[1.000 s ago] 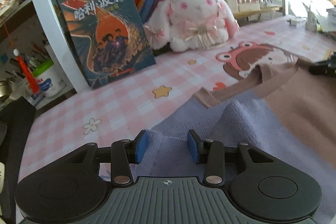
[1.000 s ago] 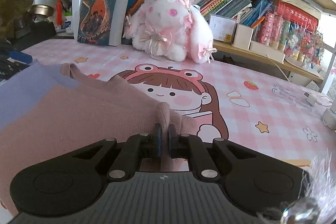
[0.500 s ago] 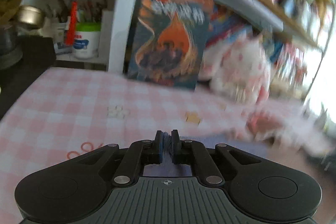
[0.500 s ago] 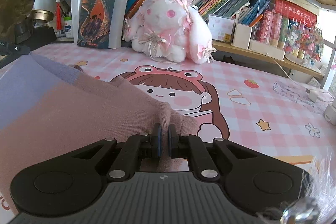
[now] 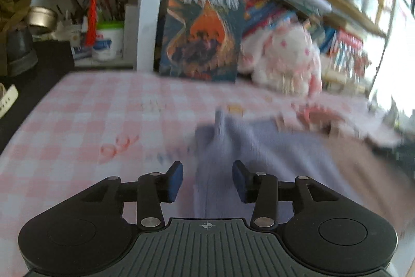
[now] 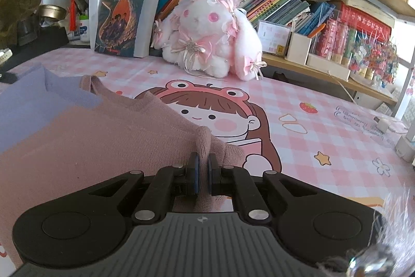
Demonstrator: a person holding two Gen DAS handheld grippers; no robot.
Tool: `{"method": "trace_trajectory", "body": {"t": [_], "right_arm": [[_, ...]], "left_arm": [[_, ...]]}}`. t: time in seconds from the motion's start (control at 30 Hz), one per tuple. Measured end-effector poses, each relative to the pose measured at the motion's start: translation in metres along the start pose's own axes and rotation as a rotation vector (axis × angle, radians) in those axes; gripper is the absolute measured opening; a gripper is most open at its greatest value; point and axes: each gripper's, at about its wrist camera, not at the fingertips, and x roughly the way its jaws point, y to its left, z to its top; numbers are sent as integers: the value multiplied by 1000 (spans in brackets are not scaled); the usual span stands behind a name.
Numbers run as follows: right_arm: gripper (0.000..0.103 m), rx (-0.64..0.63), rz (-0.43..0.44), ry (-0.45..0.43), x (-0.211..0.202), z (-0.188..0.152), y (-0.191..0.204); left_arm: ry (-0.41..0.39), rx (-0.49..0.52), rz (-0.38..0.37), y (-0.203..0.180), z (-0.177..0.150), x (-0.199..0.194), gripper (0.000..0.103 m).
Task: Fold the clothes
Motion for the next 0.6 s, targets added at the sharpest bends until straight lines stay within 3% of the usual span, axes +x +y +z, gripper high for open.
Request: {"method": "trace_trajectory", "body": {"t": [0.03, 0.07, 0.1, 0.2, 0.27, 0.37, 0.47, 0.6], "right_arm": [[7, -2, -4, 0, 0, 0, 1], [7, -4, -8, 0, 0, 0, 1], [7, -3, -9, 1, 0, 0, 1], [6, 16, -7, -1, 0, 0, -4], [6, 31, -10, -2, 0, 0, -7], [6, 15, -18, 0, 0, 0, -5], [6, -10, -25, 1, 1, 0, -2], [8, 5, -18, 1, 0, 0, -4]], "left_arm": [[7, 7, -12, -1, -4, 0, 33], [-2, 1, -36, -1, -7, -2, 12], [-16, -31, -55, 2, -7, -5, 5], [-114, -231, -79, 24, -4, -23, 5], [-109, -324, -105, 38, -7, -23, 5], [-23, -274, -73, 34, -14, -8, 6], [-34, -296, -76, 36, -19, -4, 8], [-72, -335, -41, 39, -20, -16, 23]]}}
